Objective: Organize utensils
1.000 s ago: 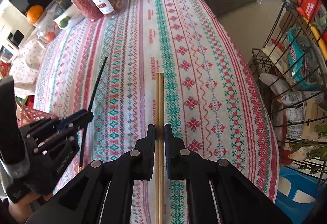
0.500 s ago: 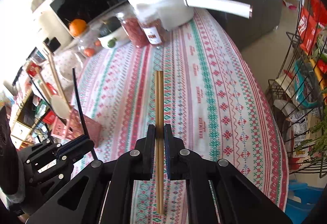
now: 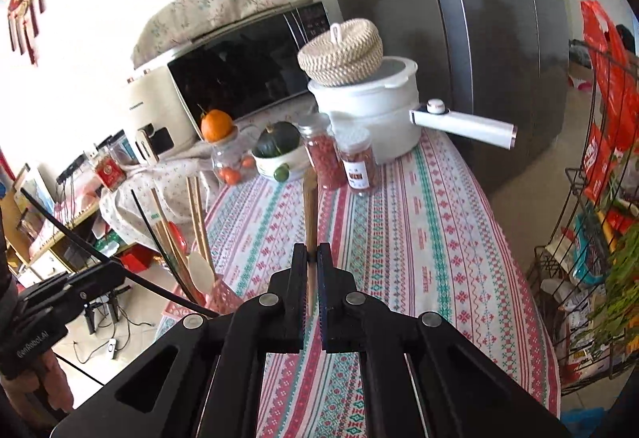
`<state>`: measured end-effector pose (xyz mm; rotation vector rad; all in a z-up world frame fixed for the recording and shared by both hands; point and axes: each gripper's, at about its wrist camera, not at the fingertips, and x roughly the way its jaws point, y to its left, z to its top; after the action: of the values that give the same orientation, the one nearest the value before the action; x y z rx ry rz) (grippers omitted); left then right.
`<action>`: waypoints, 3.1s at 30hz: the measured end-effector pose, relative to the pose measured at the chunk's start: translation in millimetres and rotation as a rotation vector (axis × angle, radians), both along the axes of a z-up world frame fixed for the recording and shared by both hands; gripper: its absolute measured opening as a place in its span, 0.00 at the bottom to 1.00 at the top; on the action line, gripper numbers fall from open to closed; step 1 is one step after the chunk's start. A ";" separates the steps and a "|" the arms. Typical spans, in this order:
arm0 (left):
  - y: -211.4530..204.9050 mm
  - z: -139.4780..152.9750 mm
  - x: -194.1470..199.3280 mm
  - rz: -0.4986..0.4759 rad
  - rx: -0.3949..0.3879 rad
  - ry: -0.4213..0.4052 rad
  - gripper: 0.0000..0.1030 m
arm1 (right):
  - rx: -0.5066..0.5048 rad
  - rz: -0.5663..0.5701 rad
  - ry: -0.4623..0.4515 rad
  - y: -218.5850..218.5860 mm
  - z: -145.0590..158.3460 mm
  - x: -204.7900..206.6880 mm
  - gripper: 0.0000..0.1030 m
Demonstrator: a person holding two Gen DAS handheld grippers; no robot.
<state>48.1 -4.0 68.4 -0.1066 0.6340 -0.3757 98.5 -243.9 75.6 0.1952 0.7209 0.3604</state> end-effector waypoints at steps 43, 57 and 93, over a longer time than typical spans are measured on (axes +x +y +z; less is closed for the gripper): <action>60.2 -46.9 39.7 0.195 0.031 0.133 0.46 | 0.126 0.178 -0.130 40.1 61.5 -28.3 0.04; 83.0 -54.2 17.4 0.280 0.125 0.186 0.89 | 0.006 0.281 -0.024 98.2 38.9 -14.1 0.04; 53.8 -81.0 -13.8 0.220 0.152 0.293 1.00 | -0.147 0.073 0.131 53.4 -18.0 -28.5 0.77</action>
<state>34.3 49.8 -12.6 -0.0857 0.9285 -0.0975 70.0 -190.5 57.6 0.0535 0.8817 0.3646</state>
